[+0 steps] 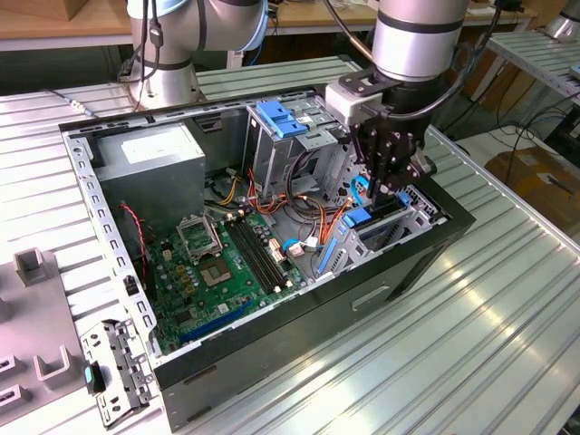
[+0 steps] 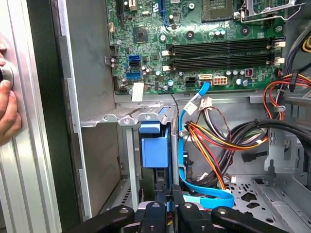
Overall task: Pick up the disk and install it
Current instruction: 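Insert the second disk wire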
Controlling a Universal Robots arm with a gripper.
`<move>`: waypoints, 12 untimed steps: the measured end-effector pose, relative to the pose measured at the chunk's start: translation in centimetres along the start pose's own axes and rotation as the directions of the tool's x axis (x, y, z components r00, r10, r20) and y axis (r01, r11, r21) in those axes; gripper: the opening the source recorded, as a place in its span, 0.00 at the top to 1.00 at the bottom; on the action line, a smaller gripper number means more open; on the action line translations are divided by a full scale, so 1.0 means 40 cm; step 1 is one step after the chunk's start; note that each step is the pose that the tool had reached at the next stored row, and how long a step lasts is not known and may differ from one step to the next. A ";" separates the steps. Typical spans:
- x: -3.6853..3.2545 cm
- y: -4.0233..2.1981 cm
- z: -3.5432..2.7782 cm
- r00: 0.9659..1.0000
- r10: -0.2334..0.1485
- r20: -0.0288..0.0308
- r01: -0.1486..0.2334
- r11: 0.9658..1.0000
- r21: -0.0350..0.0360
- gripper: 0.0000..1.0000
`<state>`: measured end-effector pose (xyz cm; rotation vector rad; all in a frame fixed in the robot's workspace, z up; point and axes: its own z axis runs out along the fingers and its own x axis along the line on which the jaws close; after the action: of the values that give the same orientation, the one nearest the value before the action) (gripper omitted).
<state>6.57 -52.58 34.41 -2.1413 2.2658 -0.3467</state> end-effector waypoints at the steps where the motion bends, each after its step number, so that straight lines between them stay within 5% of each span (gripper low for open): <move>1: 0.003 -0.001 0.001 1.000 0.000 0.001 0.000 1.000 0.000 0.84; 4: 0.010 -0.001 0.002 1.000 0.001 0.008 -0.001 1.000 -0.001 0.84; 5: 0.010 -0.001 0.002 1.000 0.003 0.019 -0.003 1.000 -0.001 0.84; 6: 0.011 -0.001 0.002 0.999 0.006 0.038 -0.006 1.000 -0.003 0.84; 7: 0.012 -0.001 0.002 0.999 0.007 0.044 -0.007 1.000 -0.003 0.84; 12: 0.024 -0.002 0.004 0.999 0.008 0.049 -0.008 1.000 -0.003 0.84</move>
<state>6.60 -53.57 34.40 -2.1178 2.2496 -0.2878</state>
